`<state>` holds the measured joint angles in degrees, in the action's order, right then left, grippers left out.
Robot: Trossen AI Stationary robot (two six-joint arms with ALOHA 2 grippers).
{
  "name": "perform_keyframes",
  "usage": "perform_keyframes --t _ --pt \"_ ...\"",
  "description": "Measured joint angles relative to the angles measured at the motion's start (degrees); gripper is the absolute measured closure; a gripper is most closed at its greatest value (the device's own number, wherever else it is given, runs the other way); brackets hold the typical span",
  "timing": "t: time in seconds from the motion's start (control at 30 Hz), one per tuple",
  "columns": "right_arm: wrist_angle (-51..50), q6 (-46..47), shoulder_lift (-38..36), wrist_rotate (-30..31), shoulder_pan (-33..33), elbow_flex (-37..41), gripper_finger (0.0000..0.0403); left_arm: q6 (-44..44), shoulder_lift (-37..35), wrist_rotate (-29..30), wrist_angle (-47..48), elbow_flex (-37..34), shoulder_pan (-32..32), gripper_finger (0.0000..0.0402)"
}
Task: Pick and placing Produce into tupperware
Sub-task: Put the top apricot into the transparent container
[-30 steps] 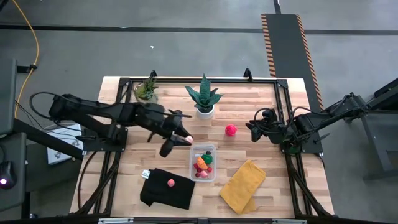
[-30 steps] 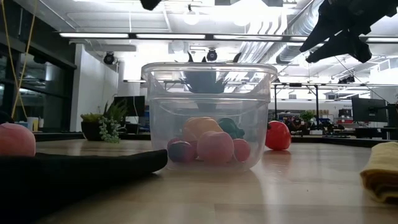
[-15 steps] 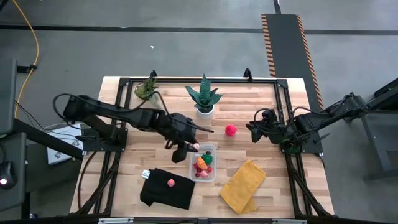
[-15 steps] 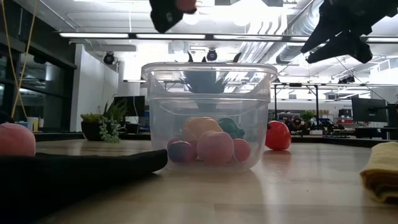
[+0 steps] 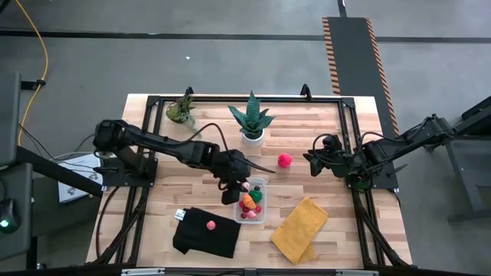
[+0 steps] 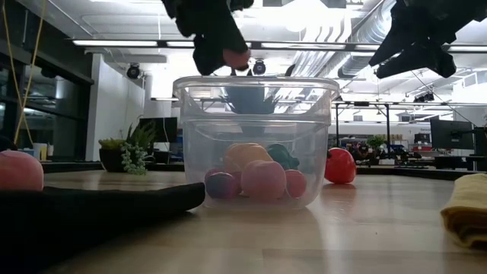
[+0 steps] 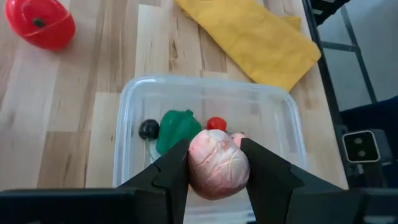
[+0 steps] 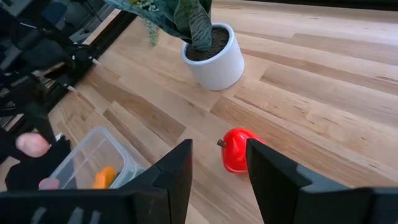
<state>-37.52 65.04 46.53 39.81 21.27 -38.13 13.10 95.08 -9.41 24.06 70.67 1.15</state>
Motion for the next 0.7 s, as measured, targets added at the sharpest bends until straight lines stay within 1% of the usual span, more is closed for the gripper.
perform_keyframes --t 0.43,0.57,0.7 --pt "0.0 -0.9 0.0 -0.2 0.0 0.0 0.0261 0.7 5.2 -0.2 -1.1 0.1 0.2 0.0277" --pt "-0.1 -1.0 0.0 -0.2 0.0 0.0 0.0261 0.7 5.4 0.0 -1.3 0.0 0.2 0.0277" --pt "-0.2 -1.0 0.0 -0.2 0.0 0.0 0.0261 0.6 5.4 2.3 -1.2 0.0 0.1 0.0277"
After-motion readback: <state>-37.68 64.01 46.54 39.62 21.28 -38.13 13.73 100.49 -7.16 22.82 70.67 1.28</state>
